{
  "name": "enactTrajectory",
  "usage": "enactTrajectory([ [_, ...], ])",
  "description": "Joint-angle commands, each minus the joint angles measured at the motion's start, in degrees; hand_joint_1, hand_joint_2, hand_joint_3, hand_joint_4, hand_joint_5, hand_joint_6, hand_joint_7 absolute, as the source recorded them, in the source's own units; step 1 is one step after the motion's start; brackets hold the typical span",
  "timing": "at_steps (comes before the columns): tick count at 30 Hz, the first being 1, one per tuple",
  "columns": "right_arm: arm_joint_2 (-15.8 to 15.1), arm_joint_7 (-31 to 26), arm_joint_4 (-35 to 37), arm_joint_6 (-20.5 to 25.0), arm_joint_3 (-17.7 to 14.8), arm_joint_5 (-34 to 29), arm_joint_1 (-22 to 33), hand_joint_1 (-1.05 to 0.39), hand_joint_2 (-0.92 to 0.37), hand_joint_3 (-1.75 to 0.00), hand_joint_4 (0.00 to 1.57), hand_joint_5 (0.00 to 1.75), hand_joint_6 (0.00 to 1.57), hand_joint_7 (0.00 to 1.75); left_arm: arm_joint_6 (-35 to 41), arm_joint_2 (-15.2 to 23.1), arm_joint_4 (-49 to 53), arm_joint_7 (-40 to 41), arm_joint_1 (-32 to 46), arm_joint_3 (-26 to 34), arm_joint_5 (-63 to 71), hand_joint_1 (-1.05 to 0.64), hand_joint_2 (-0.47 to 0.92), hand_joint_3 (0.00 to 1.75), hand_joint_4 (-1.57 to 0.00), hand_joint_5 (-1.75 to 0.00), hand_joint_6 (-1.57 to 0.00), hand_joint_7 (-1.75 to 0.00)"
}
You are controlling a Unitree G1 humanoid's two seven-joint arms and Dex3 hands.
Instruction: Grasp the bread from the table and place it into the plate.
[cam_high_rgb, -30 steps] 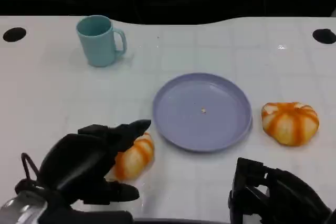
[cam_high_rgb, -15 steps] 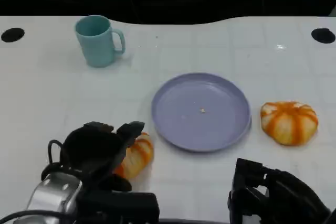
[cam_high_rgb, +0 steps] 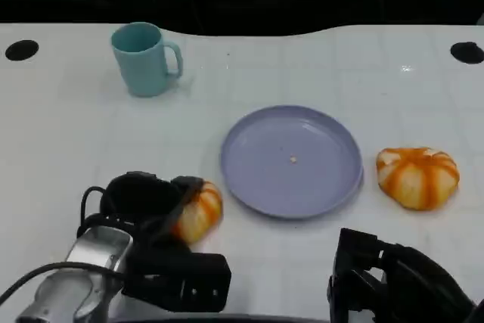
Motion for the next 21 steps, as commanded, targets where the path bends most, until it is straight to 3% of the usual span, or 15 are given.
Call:
enactTrajectory([
  [1,-0.59,0.15,-0.71,-0.14,-0.29,0.18,0.43,-0.52,-0.92,-0.44,0.60,1.75,0.42,1.69,-4.24,1.80,5.49,6.87,1.19,-1.57,-1.70,-0.37,0.92,0.42,-0.74,-1.33,-1.02,-0.17],
  [3,-0.66,0.11,-0.78,0.24,-0.37,0.32,0.40,-0.53,-0.92,-0.43,0.61,1.75,0.42,1.69,-6.19,1.88,6.91,12.32,1.46,-1.44,-2.47,-0.34,0.91,0.48,-0.73,-1.59,-1.06,-0.36],
  [5,-0.71,0.34,-0.57,0.38,-0.49,0.56,0.29,-0.53,-0.92,-0.43,0.60,1.75,0.42,1.69,-7.31,1.98,7.66,15.97,1.64,-1.36,-3.05,-0.34,0.86,0.61,-0.72,-1.71,-0.84,-0.89],
  [6,-0.76,0.42,-0.44,0.27,-0.51,0.53,0.24,-0.53,-0.92,-0.43,0.60,1.75,0.42,1.69,-7.82,2.03,7.95,17.55,1.69,-1.31,-3.25,-0.33,0.85,0.64,-0.73,-1.73,-0.80,-0.96],
  [12,-0.82,0.45,0.14,0.17,-0.65,0.42,-0.03,-0.53,-0.92,-0.43,0.61,1.75,0.42,1.69,-9.65,2.75,7.90,24.42,1.86,-1.14,-3.77,-0.33,0.82,0.69,-0.73,-1.75,-0.75,-1.06],
  [14,-0.74,0.30,0.37,0.23,-0.69,0.39,-0.10,-0.53,-0.92,-0.42,0.61,1.75,0.43,1.70,-9.85,3.25,7.17,26.02,1.89,-1.08,-3.51,-0.34,0.82,0.68,-0.72,-1.75,-0.68,-1.22],
  [21,-0.61,0.90,1.83,-1.28,-0.56,-0.06,-0.81,-0.52,-0.92,-0.44,0.63,1.75,0.42,1.72,-10.05,3.94,2.20,27.55,2.57,1.54,-5.80,-0.32,0.78,0.64,-0.73,-1.75,-0.63,-1.44],
])
